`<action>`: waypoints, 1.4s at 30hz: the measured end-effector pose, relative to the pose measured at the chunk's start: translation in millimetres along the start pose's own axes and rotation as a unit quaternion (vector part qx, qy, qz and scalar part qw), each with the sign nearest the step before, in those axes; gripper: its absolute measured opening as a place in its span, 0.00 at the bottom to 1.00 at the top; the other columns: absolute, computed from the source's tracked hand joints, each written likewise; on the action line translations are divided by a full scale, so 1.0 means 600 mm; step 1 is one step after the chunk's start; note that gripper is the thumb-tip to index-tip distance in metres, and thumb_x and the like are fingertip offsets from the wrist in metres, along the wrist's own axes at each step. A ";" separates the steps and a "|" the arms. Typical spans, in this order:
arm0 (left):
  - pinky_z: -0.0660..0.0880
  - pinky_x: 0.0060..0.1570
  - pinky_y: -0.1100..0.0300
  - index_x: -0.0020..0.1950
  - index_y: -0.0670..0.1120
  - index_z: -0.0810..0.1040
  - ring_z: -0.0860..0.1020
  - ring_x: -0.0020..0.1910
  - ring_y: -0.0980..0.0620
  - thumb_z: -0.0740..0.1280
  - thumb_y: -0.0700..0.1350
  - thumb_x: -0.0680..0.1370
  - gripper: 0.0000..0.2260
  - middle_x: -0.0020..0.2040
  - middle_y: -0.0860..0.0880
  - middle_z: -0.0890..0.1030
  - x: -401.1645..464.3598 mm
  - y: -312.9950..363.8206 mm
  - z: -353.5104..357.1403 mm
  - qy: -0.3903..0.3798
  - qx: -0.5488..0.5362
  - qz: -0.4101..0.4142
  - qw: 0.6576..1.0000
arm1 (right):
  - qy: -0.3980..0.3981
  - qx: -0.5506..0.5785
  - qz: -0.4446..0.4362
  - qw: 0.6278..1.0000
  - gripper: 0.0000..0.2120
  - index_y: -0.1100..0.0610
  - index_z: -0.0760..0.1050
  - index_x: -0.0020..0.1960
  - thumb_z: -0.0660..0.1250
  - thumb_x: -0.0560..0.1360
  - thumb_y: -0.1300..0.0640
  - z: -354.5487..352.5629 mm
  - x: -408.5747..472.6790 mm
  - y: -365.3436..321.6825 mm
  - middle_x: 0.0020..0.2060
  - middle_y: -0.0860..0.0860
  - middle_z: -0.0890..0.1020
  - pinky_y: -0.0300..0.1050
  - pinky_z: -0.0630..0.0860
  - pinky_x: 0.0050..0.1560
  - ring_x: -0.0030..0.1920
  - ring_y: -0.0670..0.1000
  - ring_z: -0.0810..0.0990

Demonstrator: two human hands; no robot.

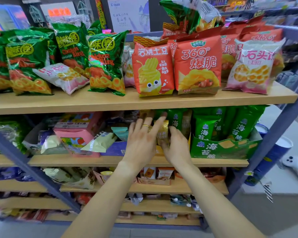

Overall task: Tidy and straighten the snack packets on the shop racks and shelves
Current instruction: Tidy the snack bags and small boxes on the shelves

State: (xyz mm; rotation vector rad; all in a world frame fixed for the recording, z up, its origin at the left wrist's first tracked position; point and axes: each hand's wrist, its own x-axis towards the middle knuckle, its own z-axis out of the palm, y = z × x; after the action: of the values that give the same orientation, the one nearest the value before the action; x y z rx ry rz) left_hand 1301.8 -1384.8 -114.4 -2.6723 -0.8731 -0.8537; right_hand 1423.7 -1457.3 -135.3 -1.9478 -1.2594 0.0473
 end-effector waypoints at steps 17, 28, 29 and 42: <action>0.74 0.66 0.43 0.79 0.51 0.68 0.72 0.68 0.39 0.61 0.41 0.85 0.21 0.70 0.40 0.71 -0.018 -0.002 0.021 0.000 -0.099 0.007 0.995 | 0.176 -0.150 0.092 0.968 0.21 0.61 0.75 0.52 0.73 0.75 0.44 -0.015 0.026 0.021 0.41 0.55 0.82 0.44 0.65 0.33 0.39 0.59 0.83; 0.71 0.67 0.38 0.77 0.50 0.70 0.71 0.66 0.36 0.66 0.36 0.80 0.26 0.67 0.39 0.71 -0.016 0.000 0.048 -0.004 -0.019 -0.001 1.000 | 0.396 0.130 -0.006 0.909 0.22 0.55 0.73 0.59 0.78 0.73 0.47 -0.103 -0.093 -0.010 0.48 0.52 0.83 0.46 0.81 0.47 0.45 0.52 0.84; 0.70 0.67 0.38 0.77 0.50 0.70 0.71 0.66 0.36 0.65 0.37 0.81 0.25 0.67 0.39 0.72 -0.013 0.004 0.048 -0.008 -0.007 -0.007 1.000 | 0.414 0.146 0.009 0.898 0.23 0.53 0.72 0.61 0.78 0.73 0.46 -0.123 -0.106 0.000 0.50 0.54 0.84 0.49 0.82 0.47 0.46 0.53 0.85; 0.73 0.61 0.43 0.65 0.44 0.77 0.80 0.52 0.39 0.66 0.62 0.79 0.24 0.50 0.42 0.83 0.041 0.045 0.031 -0.008 0.031 -0.069 0.997 | 0.256 -0.013 0.094 0.962 0.18 0.59 0.72 0.57 0.74 0.76 0.51 -0.232 -0.029 0.163 0.47 0.57 0.84 0.43 0.69 0.42 0.44 0.57 0.83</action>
State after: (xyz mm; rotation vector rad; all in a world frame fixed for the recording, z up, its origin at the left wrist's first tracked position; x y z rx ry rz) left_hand 1342.6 -1388.1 -115.6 -2.5937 -1.0805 -0.8200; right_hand 1547.6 -1572.1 -109.2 -1.9282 -0.7353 -0.3571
